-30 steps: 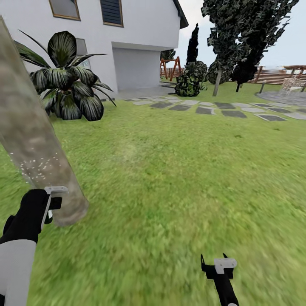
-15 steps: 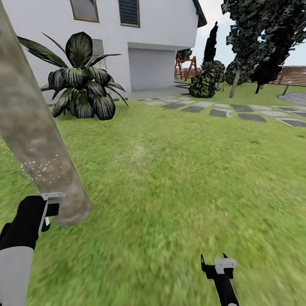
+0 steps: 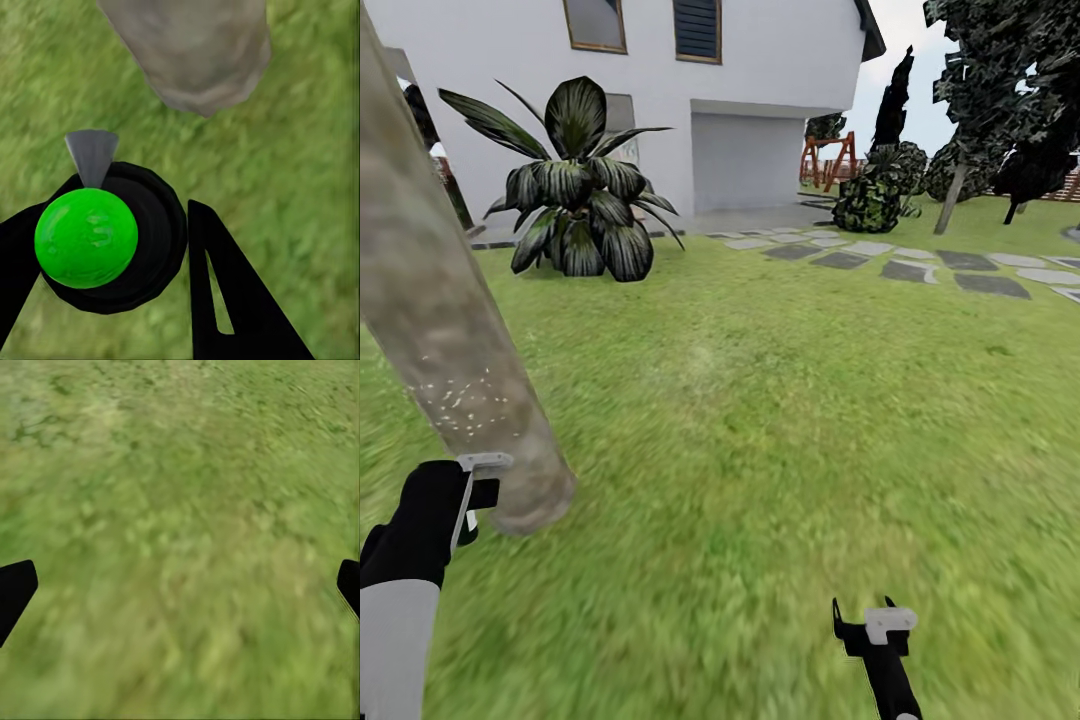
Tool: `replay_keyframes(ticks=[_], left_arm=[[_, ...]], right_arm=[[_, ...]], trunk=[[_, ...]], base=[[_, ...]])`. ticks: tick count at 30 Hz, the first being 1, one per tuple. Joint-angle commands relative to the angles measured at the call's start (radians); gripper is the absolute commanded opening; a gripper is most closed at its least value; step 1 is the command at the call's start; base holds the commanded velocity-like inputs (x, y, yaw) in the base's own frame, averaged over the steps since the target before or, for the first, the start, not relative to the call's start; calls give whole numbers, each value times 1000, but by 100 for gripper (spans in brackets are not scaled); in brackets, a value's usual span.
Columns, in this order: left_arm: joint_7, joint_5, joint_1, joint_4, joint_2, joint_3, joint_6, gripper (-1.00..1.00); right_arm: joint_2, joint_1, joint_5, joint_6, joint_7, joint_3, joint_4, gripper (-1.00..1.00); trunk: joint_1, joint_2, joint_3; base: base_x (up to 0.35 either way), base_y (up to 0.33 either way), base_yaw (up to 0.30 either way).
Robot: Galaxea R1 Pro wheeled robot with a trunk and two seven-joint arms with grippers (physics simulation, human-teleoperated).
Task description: In the garden, pick up the pesticide atomizer on the floor and spray pesticide onto both trees until each tree trunk is fully covered.
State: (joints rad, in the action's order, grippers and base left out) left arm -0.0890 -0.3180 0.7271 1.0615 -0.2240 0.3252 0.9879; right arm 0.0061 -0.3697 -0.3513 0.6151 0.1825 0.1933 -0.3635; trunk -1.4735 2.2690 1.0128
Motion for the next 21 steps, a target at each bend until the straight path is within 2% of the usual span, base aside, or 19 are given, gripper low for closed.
replay_keyframes(ticks=[1,9,21], left_arm=[[0,-1,0,0,0,0,0,-100],[0,-1,0,1,-1,1,0,-100],[0,-1,4,2,5,-1,1,-100]], right_arm=[[0,0,0,0,0,0,0,100],[1,0,0,0,0,0,0,100],[0,0,0,0,0,0,1,100]], trunk=[[0,0,0],[0,0,0],[0,0,0]], base=[[167,-232,1],[167,-232,27],[167,-232,267]])
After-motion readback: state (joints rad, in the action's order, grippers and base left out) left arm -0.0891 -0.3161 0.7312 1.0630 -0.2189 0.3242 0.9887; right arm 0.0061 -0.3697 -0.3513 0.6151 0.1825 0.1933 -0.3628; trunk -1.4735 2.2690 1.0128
